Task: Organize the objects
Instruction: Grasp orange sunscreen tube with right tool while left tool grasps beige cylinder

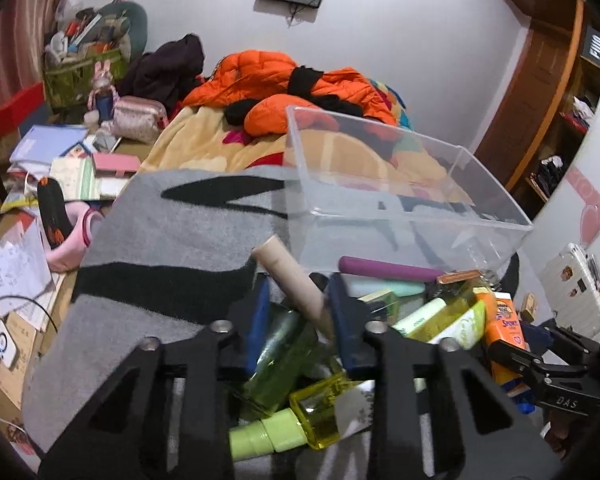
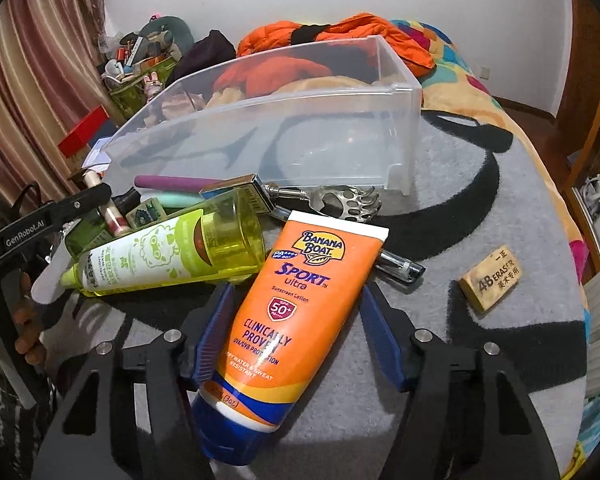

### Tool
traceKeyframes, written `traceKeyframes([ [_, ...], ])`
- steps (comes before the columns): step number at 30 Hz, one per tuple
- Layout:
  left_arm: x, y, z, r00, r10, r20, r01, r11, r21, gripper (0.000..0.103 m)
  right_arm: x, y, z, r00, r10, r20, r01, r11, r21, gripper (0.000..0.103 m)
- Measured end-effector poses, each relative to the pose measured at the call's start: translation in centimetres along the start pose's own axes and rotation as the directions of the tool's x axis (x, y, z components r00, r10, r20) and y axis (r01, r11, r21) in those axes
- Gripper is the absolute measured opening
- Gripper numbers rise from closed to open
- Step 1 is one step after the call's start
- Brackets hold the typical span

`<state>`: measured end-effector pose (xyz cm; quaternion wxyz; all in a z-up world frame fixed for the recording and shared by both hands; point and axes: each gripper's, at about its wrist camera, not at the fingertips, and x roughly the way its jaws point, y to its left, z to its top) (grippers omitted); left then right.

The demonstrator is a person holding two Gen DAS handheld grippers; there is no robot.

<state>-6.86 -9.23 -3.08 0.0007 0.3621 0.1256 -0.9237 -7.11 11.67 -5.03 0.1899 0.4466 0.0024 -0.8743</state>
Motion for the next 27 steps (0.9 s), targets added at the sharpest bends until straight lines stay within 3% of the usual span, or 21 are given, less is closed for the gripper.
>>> traceKeyframes([
  [3, 0.0, -0.5, 0.0, 1.0, 0.001, -0.003, -0.001, 1.0, 0.027, 0.022, -0.2, -0.2, -0.3, 1.0, 0.005, 0.001, -0.005, 1.0, -0.014, 0.058],
  [6, 0.1, -0.9, 0.0, 1.0, -0.003, -0.007, 0.003, 0.999, 0.041, 0.012, -0.6, -0.3, -0.6, 1.0, 0.006, -0.003, -0.006, 1.0, -0.024, 0.053],
  [12, 0.3, -1.2, -0.2, 0.999, -0.007, -0.042, 0.009, 0.998, 0.055, 0.012, -1.3, -0.6, -1.4, 0.999, -0.035, -0.007, 0.034, 0.997, -0.067, 0.04],
  [20, 2.1, 0.3, 0.6, 0.992, -0.053, -0.115, 0.051, 0.998, -0.021, 0.014, -1.9, -1.8, -1.9, 0.999, -0.04, -0.015, 0.039, 0.998, -0.043, 0.04],
  [27, 3.7, 0.3, 1.1, 0.985, -0.063, -0.16, 0.058, 0.998, -0.039, 0.031, -1.1, -1.5, -1.3, 0.998, -0.06, -0.029, 0.058, 0.996, -0.062, 0.043],
])
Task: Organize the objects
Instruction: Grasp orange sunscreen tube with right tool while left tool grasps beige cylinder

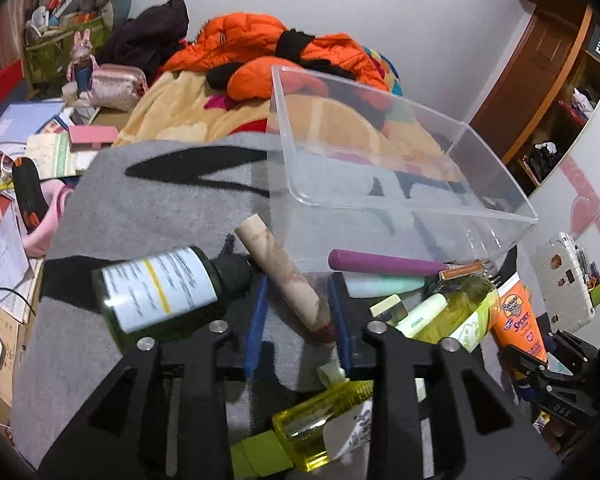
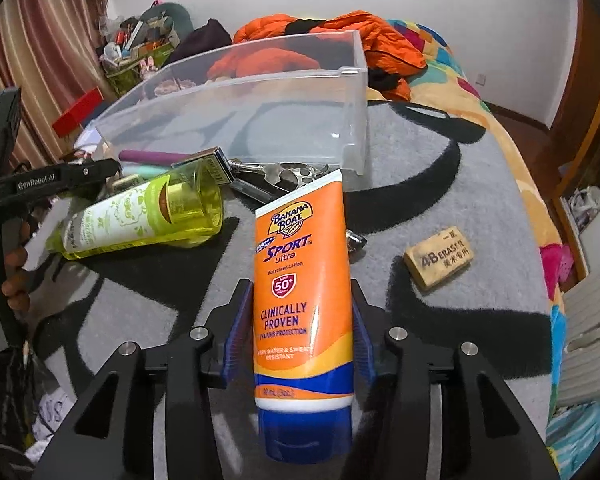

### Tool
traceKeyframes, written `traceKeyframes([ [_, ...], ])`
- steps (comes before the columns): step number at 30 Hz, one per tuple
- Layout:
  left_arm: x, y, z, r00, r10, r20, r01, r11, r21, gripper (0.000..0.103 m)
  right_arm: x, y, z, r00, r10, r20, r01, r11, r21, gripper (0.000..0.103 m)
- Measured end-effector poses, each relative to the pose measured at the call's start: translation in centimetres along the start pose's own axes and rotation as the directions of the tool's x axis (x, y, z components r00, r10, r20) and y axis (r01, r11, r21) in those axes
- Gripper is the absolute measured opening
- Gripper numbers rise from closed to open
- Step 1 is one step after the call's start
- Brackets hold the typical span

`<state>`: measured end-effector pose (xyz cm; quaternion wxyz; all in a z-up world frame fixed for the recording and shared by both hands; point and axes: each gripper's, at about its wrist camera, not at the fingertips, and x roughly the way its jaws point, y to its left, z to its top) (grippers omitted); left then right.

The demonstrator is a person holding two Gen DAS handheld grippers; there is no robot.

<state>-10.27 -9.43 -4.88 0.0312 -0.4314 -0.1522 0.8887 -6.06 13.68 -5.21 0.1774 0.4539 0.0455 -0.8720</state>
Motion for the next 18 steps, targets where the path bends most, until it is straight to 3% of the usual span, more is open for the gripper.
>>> traceKeyframes([
  [4, 0.7, 0.1, -0.6, 1.0, 0.002, -0.009, -0.002, 1.0, 0.002, 0.03, 0.3, 0.3, -0.1, 1.0, -0.021, 0.007, 0.021, 0.999, -0.025, 0.045],
  [8, 0.2, -0.2, -1.3, 1.0, 0.025, 0.011, -0.025, 0.999, 0.023, 0.022, 0.2, 0.2, -0.2, 0.999, -0.03, 0.023, 0.031, 0.999, -0.034, 0.043],
  [12, -1.2, 0.0, -2.3, 0.997, 0.058, 0.044, -0.059, 0.998, 0.017, 0.015, -0.5, 0.1, -0.5, 0.998, -0.038, 0.048, 0.039, 0.999, -0.029, 0.042],
  [18, -4.0, 0.0, -3.7, 0.991, 0.084, 0.104, -0.085, 0.996, 0.008, 0.014, -1.7, -0.1, -0.7, 0.996, -0.027, 0.081, 0.028, 1.0, -0.005, 0.04],
])
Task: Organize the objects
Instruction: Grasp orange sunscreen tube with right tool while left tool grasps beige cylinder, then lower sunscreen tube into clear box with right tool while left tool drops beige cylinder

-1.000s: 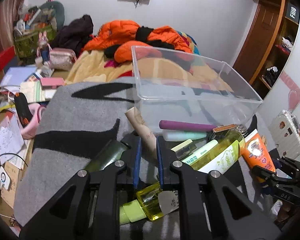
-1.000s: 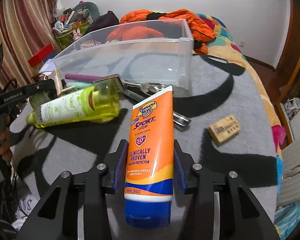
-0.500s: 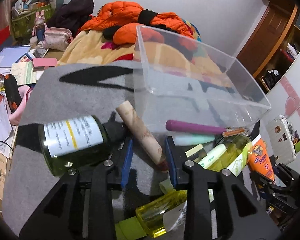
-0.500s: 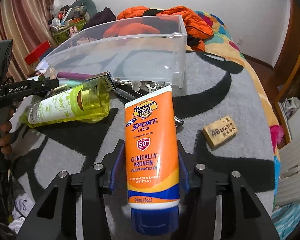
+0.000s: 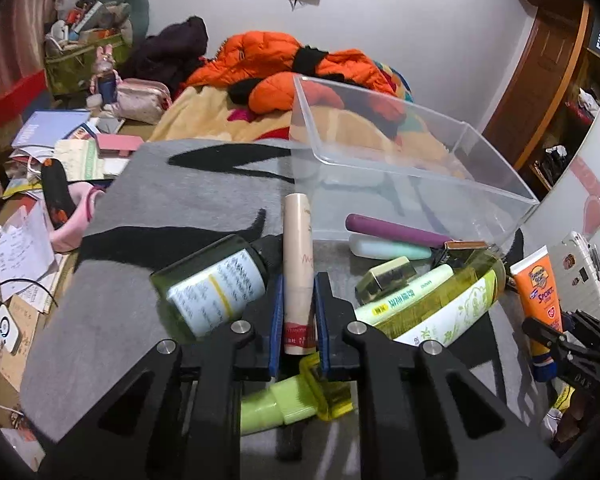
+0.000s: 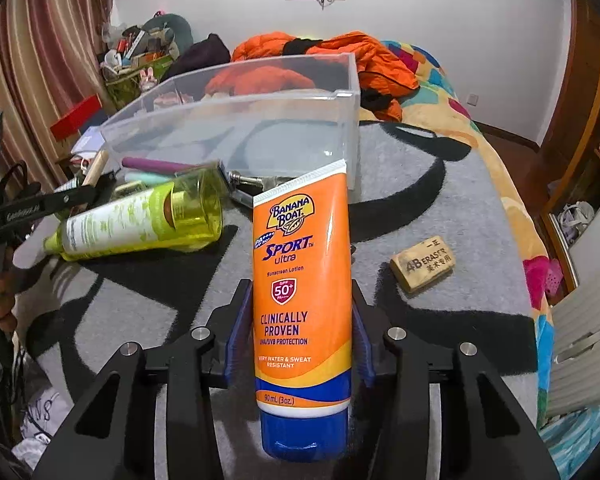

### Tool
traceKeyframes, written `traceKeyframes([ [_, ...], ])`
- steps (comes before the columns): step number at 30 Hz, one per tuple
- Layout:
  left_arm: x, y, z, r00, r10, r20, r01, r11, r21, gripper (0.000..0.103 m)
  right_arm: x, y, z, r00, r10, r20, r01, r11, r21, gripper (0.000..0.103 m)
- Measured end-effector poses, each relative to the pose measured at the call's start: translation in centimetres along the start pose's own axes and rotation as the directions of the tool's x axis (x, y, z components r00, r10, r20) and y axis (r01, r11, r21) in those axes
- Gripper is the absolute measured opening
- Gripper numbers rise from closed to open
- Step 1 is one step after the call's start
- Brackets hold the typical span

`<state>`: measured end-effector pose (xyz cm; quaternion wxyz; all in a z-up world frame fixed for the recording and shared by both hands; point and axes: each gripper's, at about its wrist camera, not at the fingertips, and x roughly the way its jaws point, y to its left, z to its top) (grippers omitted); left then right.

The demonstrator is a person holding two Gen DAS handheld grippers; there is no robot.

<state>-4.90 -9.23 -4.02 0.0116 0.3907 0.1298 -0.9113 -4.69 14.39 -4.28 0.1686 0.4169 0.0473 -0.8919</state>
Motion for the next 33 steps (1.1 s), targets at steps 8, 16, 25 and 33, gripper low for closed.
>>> traceKeyframes([
  [8, -3.2, -0.7, 0.0, 0.997, -0.014, 0.071, 0.014, 1.0, -0.003, 0.014, -2.2, -0.7, 0.9, 0.998, 0.027, 0.063, -0.03, 0.998, 0.052, 0.035],
  [16, -5.2, -2.5, 1.5, 0.99, -0.055, 0.13, 0.05, 0.998, 0.038, 0.014, -3.6, -0.7, 2.7, 0.992, 0.044, 0.12, -0.051, 0.997, 0.056, 0.026],
  [25, -5.7, -4.0, 4.3, 0.98, -0.091, 0.176, 0.079, 0.994, 0.072, 0.014, -5.1, -0.8, 5.3, 0.98, 0.046, 0.193, -0.052, 0.998, 0.026, 0.025],
  [33, -3.8, -4.5, 6.9, 0.982, -0.097, 0.162, 0.084, 0.993, 0.083, 0.014, -6.7, -0.8, 10.1, 0.955, 0.046, 0.295, -0.047, 0.999, -0.006, 0.025],
])
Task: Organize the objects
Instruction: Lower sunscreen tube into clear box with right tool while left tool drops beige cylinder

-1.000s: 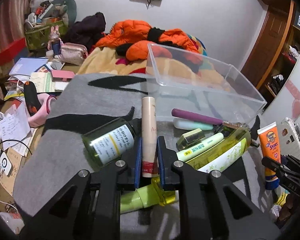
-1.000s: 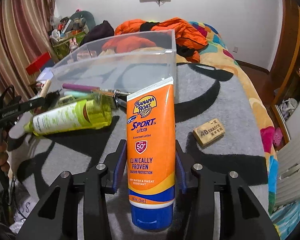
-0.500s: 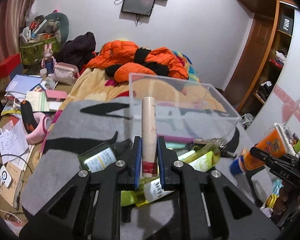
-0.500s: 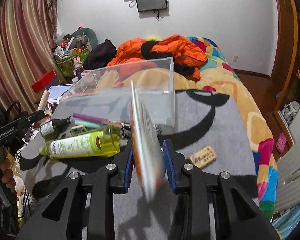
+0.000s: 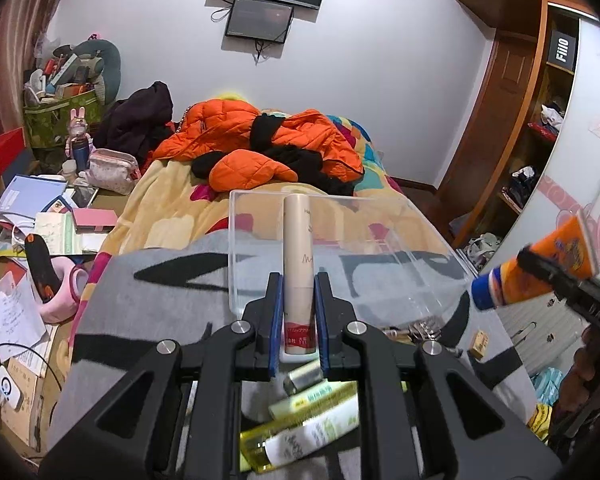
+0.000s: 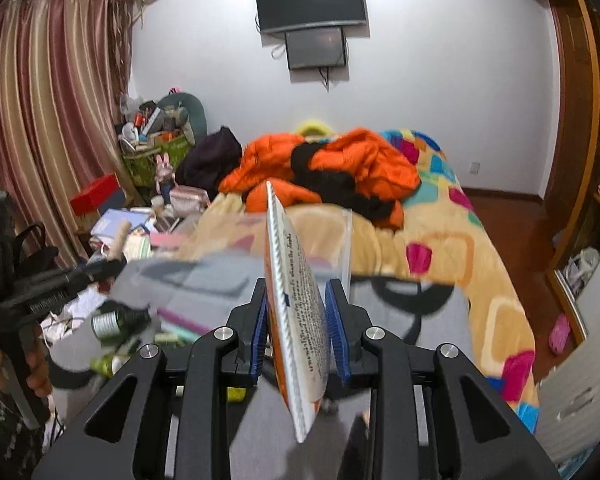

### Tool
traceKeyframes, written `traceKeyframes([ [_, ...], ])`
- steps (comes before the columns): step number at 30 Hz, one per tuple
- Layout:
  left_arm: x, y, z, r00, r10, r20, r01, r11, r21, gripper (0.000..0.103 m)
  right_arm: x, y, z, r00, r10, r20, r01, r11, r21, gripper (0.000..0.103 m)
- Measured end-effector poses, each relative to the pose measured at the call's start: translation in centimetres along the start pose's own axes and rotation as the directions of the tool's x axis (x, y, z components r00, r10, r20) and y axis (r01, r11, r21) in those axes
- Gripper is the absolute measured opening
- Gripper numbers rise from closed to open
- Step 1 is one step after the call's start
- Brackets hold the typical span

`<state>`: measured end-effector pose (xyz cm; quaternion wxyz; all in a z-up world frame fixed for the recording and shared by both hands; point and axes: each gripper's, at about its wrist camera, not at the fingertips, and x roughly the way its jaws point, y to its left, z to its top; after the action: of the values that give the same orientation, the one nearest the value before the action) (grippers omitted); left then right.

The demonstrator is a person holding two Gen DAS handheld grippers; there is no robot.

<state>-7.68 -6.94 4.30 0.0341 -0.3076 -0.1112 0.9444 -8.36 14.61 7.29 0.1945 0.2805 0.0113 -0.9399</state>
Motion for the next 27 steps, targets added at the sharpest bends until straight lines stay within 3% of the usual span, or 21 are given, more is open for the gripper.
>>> traceKeyframes([
  [10, 3.7, -0.7, 2.0, 0.999, 0.015, -0.049, -0.014, 0.999, 0.036, 0.014, 5.0, 1.0, 3.4, 1.0, -0.017, -0.024, 0.016, 0.999, -0.052, 0.025],
  [20, 7.9, -1.3, 1.9, 0.99, 0.031, -0.139, -0.021, 0.997, 0.073, 0.014, 11.2, 1.7, 2.8, 0.976, -0.16, -0.149, 0.127, 0.97, -0.209, 0.025],
  [27, 10.1, -0.9, 1.5, 0.98, 0.024, -0.198, -0.012, 0.998, 0.064, 0.014, 14.1, 3.1, 1.7, 0.958, -0.192, -0.214, 0.127, 0.951, -0.282, 0.025],
])
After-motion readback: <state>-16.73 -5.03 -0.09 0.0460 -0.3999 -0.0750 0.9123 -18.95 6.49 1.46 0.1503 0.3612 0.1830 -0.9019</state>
